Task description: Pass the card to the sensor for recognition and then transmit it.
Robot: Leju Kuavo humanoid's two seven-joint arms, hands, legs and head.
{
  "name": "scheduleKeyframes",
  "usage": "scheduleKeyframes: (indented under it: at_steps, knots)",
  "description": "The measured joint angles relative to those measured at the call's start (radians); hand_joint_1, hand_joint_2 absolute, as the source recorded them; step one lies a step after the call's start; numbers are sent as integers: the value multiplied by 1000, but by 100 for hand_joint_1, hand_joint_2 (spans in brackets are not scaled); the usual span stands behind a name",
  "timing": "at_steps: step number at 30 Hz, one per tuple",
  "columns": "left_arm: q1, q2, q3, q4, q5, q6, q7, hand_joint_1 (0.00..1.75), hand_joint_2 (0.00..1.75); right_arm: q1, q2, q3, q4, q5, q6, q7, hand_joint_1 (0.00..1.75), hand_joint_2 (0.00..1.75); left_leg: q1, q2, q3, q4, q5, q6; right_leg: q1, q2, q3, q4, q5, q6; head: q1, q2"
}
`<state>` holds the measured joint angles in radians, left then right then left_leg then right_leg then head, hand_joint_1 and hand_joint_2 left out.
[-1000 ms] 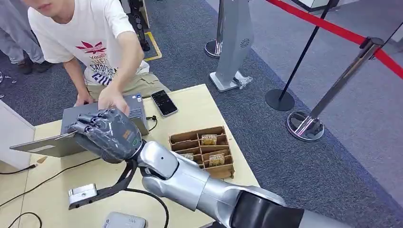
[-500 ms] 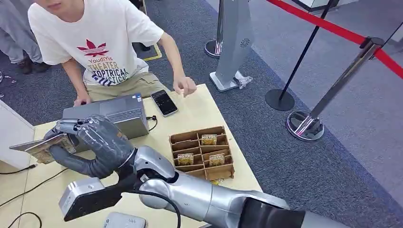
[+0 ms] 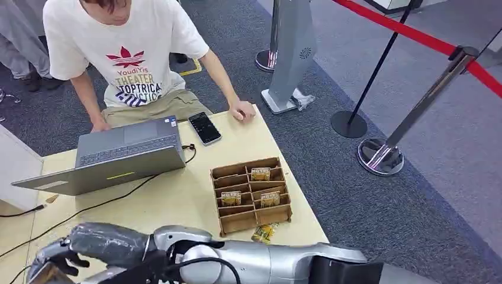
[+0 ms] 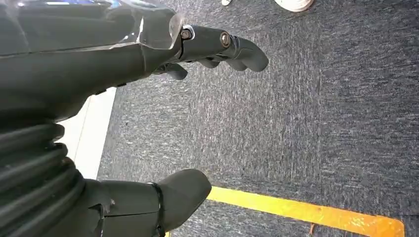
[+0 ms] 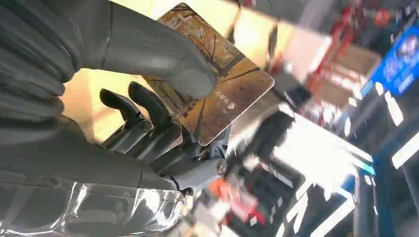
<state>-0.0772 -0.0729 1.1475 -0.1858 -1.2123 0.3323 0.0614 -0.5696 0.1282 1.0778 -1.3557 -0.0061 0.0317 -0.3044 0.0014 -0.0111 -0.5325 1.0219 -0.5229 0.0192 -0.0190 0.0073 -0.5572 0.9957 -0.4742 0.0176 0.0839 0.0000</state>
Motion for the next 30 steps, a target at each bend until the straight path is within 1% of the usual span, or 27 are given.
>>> scheduleKeyframes:
  at_steps: [1,3,6,11,15,18,24,30]
  knots:
    - [-1,0,0,0,-4,0,0,0,175,2,-2,29,25,-8,22,2,175,175,0,0,0,0,0,0,0,0,0,0,0,0,0,0]
    - [-2,0,0,0,-15,-3,2,0,175,9,-2,71,75,-16,43,-2,175,175,0,0,0,0,0,0,0,0,0,0,0,0,0,0]
    - [-3,0,-2,0,-27,-10,11,0,175,15,-2,119,154,-15,53,-15,175,175,0,0,0,0,0,0,0,0,0,0,0,0,0,0]
    - [-15,0,-11,0,-54,-24,36,0,175,19,7,161,267,-16,54,-14,175,175,0,0,0,0,0,0,0,0,0,0,0,0,0,0]
    - [-23,0,-23,-1,-60,-27,42,0,175,22,15,176,326,-16,51,-16,175,175,0,0,0,0,0,0,0,0,0,0,0,0,0,0]
    - [-30,0,-30,-1,-69,-34,53,0,175,22,28,183,372,-16,24,-16,175,175,0,0,0,0,0,0,0,0,0,0,0,0,0,0]
    - [-47,0,-60,-1,-100,-58,81,0,175,24,51,175,455,-17,-58,-20,175,175,0,0,0,0,0,0,0,0,0,0,0,0,0,0]
    - [-69,0,-87,-1,-117,-69,111,0,175,24,74,146,539,-16,-97,-19,175,175,0,0,0,0,0,0,0,0,0,0,0,0,0,0]
